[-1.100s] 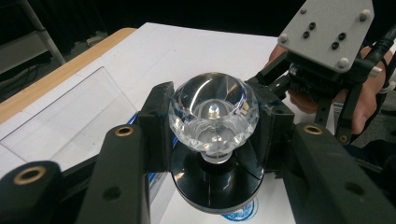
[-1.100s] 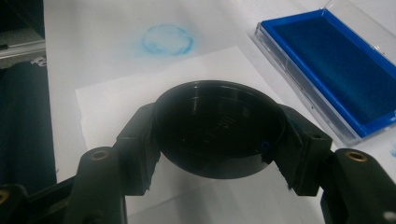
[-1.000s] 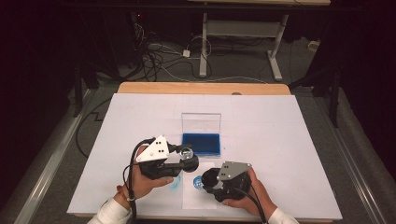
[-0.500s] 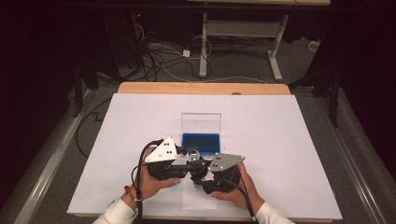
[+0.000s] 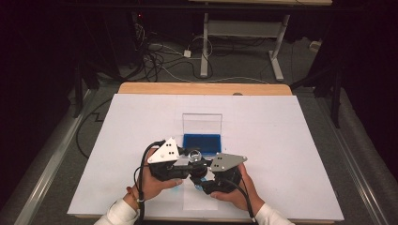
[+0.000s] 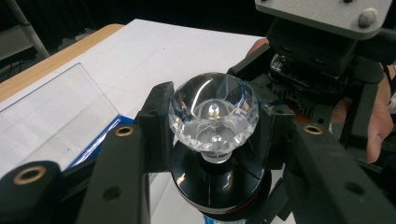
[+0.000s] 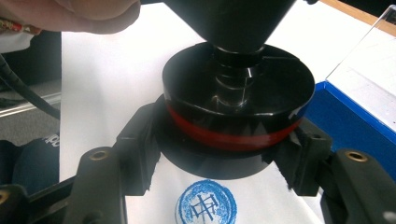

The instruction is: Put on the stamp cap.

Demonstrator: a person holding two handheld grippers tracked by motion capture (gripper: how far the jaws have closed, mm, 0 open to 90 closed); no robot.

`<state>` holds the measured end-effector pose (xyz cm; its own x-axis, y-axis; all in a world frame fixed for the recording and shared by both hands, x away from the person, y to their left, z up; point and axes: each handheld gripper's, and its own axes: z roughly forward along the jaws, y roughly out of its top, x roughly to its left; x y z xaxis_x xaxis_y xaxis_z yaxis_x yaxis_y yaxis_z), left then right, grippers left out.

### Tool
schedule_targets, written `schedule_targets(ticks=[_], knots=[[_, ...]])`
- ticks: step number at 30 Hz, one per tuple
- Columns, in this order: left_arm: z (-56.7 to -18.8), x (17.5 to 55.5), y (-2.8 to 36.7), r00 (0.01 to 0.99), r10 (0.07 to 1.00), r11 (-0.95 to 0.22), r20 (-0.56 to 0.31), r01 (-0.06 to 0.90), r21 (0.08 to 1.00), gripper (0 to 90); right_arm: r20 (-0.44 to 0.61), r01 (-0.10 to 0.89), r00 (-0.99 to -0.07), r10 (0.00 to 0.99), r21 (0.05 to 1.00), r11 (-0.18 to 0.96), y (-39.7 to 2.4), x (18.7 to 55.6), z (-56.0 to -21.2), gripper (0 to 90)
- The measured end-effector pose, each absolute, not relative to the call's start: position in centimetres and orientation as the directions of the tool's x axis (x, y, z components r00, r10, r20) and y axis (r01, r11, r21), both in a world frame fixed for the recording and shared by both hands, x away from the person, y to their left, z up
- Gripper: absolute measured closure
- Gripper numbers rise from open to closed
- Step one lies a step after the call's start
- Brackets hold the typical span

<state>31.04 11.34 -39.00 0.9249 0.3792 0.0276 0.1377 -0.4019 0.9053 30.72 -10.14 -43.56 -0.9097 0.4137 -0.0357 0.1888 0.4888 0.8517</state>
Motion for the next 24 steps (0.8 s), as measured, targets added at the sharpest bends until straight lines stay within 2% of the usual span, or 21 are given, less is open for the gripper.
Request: schedule_targets(ticks=[14,24], knots=[[-39.41,30.98,11.12,0.932,0.363,-0.393,0.021,0.133,0.91,54.4,-0.032,0.194,-0.906,0.423,0.856,0.48,-10.33,30.82,-43.57,38.7],[-39.74,31.18,11.41,0.936,0.353,-0.36,-0.016,0.152,0.92,54.5,-0.02,0.197,-0.91,0.415,0.859,0.473,-10.36,30.61,-43.53,38.8]])
